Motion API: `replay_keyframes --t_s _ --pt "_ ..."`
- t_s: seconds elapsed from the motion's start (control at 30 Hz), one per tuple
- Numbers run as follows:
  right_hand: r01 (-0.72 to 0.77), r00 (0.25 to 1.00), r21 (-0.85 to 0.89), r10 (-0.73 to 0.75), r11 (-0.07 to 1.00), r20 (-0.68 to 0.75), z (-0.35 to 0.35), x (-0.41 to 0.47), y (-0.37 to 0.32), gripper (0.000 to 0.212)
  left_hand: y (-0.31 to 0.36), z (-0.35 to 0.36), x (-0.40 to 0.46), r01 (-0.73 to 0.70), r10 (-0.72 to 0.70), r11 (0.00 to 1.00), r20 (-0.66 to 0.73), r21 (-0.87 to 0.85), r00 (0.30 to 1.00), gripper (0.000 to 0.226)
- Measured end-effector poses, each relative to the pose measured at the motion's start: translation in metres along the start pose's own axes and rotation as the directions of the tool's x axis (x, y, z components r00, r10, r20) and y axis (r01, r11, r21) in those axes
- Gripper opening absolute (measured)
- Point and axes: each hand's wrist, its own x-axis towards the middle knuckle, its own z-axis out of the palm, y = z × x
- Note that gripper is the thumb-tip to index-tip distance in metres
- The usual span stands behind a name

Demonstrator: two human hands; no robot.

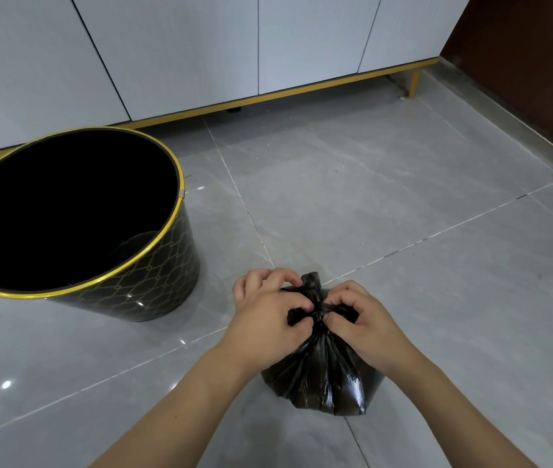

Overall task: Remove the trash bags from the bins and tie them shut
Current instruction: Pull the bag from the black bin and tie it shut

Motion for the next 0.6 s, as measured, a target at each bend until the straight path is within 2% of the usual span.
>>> replay_keyframes --t_s 0.13,0.27,0.37,0.5,0.6 --pt "-0.003 1.0 -0.105 0.002 0.994 -0.014 -0.001 0.001 0.002 0.019 0.001 0.002 0.0 0.028 -0.028 0.999 0.028 -0.03 0.999 0.023" --pt "-0.007 1.0 -0.086 0.005 0.996 -0.027 0.0 0.0 0.0 0.024 0.002 0.008 0.001 0.092 -0.091 0.995 0.02 -0.037 0.996 0.013" --pt "-0.016 1.0 -0.104 0.014 0.994 -0.02 -0.001 0.003 -0.001 0.023 0.001 0.01 0.002 0.1 -0.099 0.995 -0.019 0.023 0.995 0.015" --pt "-0.232 0.968 0.017 0.23 0.973 0.097 -0.003 0.007 -0.005 0.007 -0.002 0.01 0.003 0.018 -0.001 0.984 -0.098 0.18 0.995 0.016" --pt "-0.439 0.893 0.232 0.393 0.868 0.219 -0.006 0.007 -0.007 0.006 0.0 0.009 0.003 -0.05 0.076 0.968 -0.096 0.248 0.992 0.02"
